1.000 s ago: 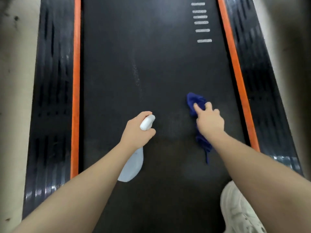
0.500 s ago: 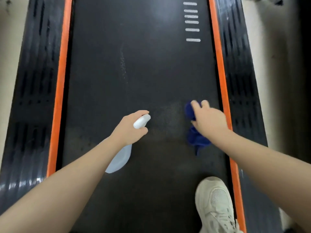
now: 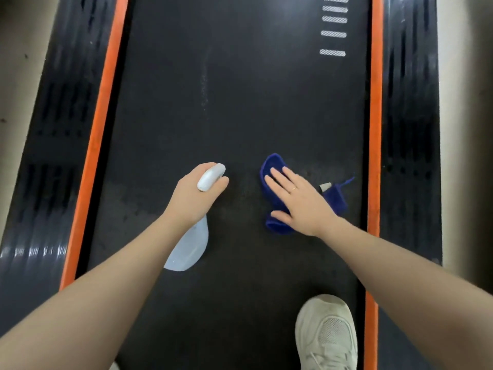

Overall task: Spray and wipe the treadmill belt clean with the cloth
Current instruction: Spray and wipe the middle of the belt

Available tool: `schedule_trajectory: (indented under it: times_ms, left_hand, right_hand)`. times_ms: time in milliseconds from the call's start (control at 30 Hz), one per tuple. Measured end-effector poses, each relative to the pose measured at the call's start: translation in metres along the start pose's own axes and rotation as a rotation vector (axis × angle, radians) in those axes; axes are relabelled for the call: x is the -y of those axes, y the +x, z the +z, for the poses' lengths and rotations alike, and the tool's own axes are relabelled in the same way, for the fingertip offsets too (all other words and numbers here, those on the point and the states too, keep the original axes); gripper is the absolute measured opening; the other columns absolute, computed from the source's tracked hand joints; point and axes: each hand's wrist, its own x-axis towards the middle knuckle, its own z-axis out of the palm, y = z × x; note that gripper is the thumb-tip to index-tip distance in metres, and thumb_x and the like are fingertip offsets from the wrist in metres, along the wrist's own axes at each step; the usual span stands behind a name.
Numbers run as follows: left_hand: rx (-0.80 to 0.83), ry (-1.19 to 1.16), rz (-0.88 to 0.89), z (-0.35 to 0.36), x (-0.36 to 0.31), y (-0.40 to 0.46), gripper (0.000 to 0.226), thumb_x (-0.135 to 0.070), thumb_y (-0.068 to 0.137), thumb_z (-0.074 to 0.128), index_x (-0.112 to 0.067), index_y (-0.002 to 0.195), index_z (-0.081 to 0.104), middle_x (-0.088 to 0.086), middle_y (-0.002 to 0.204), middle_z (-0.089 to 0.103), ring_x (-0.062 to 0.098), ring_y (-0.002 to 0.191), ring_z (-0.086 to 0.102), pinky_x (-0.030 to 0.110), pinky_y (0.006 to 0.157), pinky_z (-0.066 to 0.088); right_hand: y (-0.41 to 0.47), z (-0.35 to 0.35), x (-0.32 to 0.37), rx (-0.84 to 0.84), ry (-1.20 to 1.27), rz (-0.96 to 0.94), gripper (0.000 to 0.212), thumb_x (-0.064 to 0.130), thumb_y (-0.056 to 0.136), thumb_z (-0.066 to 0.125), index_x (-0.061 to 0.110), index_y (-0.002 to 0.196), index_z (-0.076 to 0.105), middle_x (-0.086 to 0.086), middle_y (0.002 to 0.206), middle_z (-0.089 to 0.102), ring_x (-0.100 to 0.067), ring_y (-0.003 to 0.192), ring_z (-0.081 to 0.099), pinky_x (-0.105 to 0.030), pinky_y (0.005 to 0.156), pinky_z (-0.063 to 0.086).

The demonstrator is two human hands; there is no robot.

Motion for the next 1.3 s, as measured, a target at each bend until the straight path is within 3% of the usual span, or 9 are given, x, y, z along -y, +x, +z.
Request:
schedule_trajectory:
  times_ms: [100,200,367,533,700,900,1033,1133,1300]
  left_hand:
    - [0.032,0.045,-0.031,0.006,0.001,-0.003,0.026,-0.031,0.094,0.057,-0.033,0.12,0.054,-0.025,0.107,0.053,-0.001,0.096,0.051,0.004,0.071,0.033]
    - [0.079,0.092,-0.025,0.012,-0.002,-0.007,0.021,-0.031,0.094,0.057,-0.036,0.115,0.053,-0.028,0.1,0.053,-0.005,0.09,0.051,0.004,0.071,0.034]
    - [0.033,0.107,-0.013,0.018,0.0,-0.006,0.019,-0.028,0.094,0.057,-0.03,0.112,0.058,-0.024,0.095,0.056,0.0,0.088,0.053,0.007,0.075,0.039]
    - [-0.051,0.019,-0.037,0.008,0.004,-0.009,0.029,-0.025,0.093,0.059,-0.028,0.122,0.058,-0.02,0.11,0.058,-0.002,0.099,0.053,0.0,0.074,0.035]
    - [-0.069,-0.02,-0.065,0.005,0.008,-0.004,0.031,-0.028,0.094,0.057,-0.027,0.125,0.058,-0.018,0.118,0.057,0.001,0.104,0.053,0.006,0.076,0.036]
    - [0.095,0.122,-0.054,0.033,-0.009,-0.012,0.021,-0.035,0.09,0.059,-0.032,0.111,0.057,-0.014,0.107,0.062,0.011,0.098,0.059,0.035,0.086,0.05]
    - [0.223,0.114,0.02,0.09,-0.041,-0.015,0.027,-0.038,0.091,0.058,-0.031,0.117,0.054,-0.007,0.11,0.062,0.016,0.099,0.059,0.042,0.09,0.05]
    - [0.265,0.129,0.04,0.132,-0.067,-0.016,0.034,-0.037,0.093,0.055,-0.025,0.124,0.049,-0.005,0.11,0.058,0.017,0.1,0.058,0.041,0.092,0.05]
    - [0.252,0.013,0.007,0.164,-0.085,-0.022,0.021,-0.032,0.093,0.055,-0.021,0.111,0.052,-0.003,0.097,0.061,0.019,0.092,0.061,0.041,0.084,0.053]
  right_hand:
    - [-0.008,0.018,0.007,0.02,-0.089,-0.211,0.086,0.057,0.078,0.06,0.014,0.146,0.03,-0.012,0.152,0.026,-0.031,0.14,0.023,-0.045,0.111,0.024]
    - [0.008,0.024,-0.007,-0.171,-0.162,-0.308,0.065,0.028,0.073,0.079,0.011,0.131,0.055,-0.011,0.133,0.054,-0.035,0.119,0.053,-0.043,0.088,0.049]
    - [0.065,0.007,0.011,-0.248,-0.16,0.155,0.065,0.013,0.06,0.084,0.008,0.121,0.062,-0.01,0.124,0.062,-0.034,0.105,0.06,-0.034,0.068,0.051]
    - [0.029,0.017,0.039,-0.158,-0.263,-0.4,0.058,0.029,0.075,0.071,0.013,0.129,0.057,-0.003,0.129,0.058,-0.028,0.108,0.058,-0.032,0.072,0.049]
    - [0.048,-0.01,-0.011,-0.274,-0.28,0.217,0.057,0.027,0.071,0.077,0.008,0.122,0.061,-0.008,0.125,0.061,-0.033,0.087,0.059,-0.032,0.056,0.046]
    - [-0.045,0.022,0.004,-0.216,-0.153,-0.061,0.06,0.022,0.065,0.082,0.01,0.12,0.063,-0.008,0.125,0.061,-0.034,0.084,0.06,-0.037,0.056,0.05]
    - [-0.072,0.001,-0.031,-0.403,0.107,0.331,0.04,0.008,0.083,0.062,0.003,0.123,0.058,-0.015,0.119,0.063,-0.043,0.088,0.057,-0.047,0.076,0.051]
    - [-0.099,-0.021,-0.053,-0.569,0.409,0.648,0.039,0.011,0.095,0.046,0.006,0.133,0.049,-0.012,0.127,0.057,-0.036,0.11,0.048,-0.031,0.094,0.035]
    - [-0.112,-0.019,-0.036,-0.669,0.644,0.747,0.041,0.019,0.095,0.04,0.008,0.135,0.047,0.001,0.113,0.054,-0.027,0.12,0.046,-0.025,0.095,0.033]
